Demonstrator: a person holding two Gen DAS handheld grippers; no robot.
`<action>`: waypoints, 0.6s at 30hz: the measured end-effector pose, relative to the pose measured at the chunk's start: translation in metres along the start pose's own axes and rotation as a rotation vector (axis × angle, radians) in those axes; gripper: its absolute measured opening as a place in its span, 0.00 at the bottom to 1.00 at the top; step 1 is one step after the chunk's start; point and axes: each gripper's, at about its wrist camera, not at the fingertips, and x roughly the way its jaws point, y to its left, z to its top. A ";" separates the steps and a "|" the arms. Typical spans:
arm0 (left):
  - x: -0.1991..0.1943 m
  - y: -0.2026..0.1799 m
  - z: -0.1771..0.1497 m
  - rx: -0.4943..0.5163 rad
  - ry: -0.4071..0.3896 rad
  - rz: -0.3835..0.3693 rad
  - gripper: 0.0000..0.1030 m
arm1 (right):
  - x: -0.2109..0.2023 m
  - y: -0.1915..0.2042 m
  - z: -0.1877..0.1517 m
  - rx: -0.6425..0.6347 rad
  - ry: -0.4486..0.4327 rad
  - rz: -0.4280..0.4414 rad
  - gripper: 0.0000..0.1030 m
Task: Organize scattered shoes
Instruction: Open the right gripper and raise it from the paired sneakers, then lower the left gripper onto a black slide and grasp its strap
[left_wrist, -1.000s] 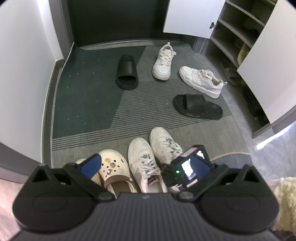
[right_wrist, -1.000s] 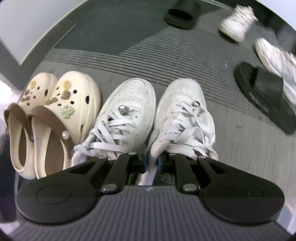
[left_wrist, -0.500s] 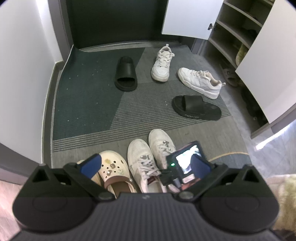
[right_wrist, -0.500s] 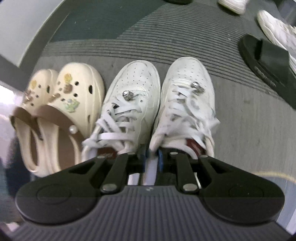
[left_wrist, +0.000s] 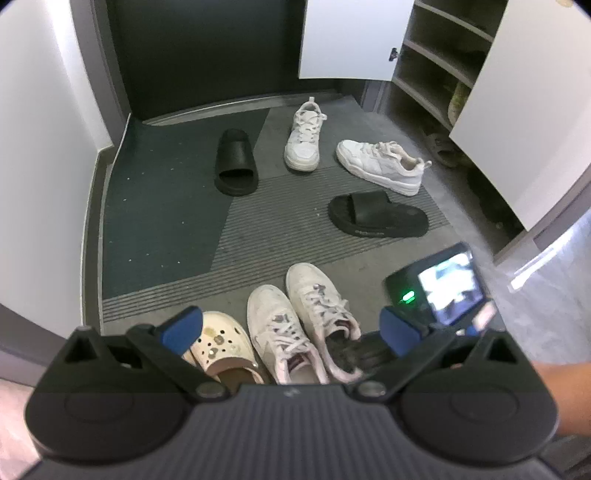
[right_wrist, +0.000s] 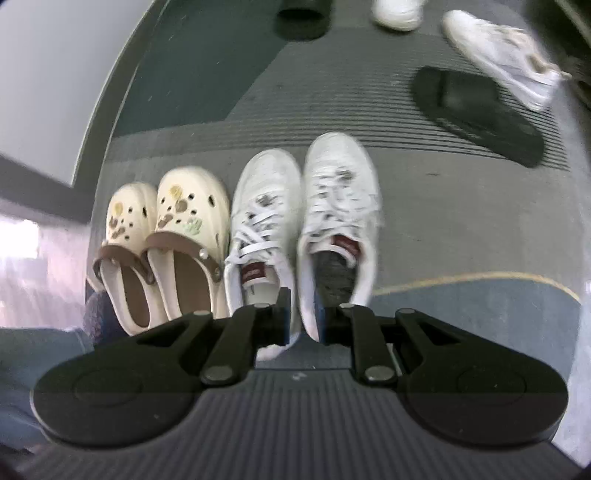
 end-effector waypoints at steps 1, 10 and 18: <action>-0.002 -0.003 0.000 0.003 -0.005 -0.002 1.00 | -0.009 -0.004 -0.001 0.018 -0.009 -0.009 0.17; -0.003 -0.002 -0.001 0.004 -0.007 -0.011 1.00 | -0.111 -0.037 -0.016 0.206 -0.214 -0.088 0.18; 0.011 0.008 -0.002 -0.009 0.034 -0.009 1.00 | -0.158 -0.069 -0.058 0.457 -0.363 0.014 0.31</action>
